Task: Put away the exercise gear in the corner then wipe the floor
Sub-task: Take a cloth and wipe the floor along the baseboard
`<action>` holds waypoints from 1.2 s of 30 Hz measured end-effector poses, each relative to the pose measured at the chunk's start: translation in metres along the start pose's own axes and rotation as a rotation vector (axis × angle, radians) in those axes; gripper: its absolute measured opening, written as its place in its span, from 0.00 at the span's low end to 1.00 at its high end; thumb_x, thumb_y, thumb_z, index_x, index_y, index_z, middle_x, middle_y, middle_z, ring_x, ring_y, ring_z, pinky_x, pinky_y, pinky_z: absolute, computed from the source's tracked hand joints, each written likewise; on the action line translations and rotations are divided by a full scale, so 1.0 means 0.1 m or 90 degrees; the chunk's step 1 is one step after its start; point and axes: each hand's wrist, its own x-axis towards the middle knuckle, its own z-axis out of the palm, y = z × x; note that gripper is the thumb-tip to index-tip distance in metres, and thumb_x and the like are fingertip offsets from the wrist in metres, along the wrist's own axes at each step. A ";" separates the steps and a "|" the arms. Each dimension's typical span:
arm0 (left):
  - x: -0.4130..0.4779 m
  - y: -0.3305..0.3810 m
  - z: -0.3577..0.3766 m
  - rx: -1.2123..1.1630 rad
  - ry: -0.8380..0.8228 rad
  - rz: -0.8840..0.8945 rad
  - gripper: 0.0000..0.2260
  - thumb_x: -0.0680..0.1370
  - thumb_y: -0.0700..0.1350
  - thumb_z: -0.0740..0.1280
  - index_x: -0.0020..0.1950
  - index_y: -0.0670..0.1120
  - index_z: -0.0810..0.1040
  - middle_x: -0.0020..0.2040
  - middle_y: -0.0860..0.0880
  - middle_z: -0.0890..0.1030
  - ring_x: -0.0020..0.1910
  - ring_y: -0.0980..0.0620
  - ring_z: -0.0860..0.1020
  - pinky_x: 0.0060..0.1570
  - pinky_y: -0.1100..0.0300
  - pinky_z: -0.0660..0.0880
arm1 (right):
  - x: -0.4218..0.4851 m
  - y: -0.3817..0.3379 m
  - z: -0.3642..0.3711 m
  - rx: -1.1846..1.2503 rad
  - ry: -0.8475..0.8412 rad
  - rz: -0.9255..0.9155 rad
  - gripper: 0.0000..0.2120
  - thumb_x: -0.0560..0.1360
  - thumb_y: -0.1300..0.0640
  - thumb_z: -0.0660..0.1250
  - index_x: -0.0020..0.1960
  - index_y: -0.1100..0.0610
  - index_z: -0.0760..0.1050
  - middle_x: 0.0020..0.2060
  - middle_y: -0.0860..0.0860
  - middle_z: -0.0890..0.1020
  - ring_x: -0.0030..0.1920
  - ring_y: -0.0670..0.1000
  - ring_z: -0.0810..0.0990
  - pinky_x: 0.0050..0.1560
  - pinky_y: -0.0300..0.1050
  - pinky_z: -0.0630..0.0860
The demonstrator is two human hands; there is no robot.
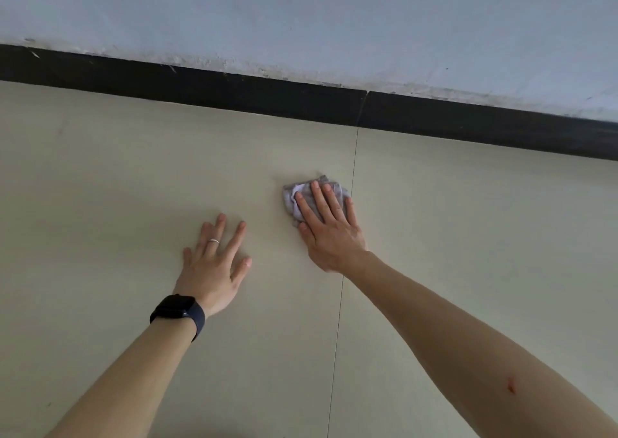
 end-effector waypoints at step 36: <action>-0.36 -0.65 0.17 0.141 0.086 0.271 0.33 0.78 0.66 0.47 0.81 0.55 0.51 0.82 0.50 0.50 0.80 0.46 0.50 0.75 0.38 0.49 | -2.02 -1.83 1.12 0.157 0.118 0.258 0.26 0.84 0.45 0.47 0.80 0.40 0.44 0.81 0.44 0.42 0.79 0.47 0.37 0.78 0.56 0.41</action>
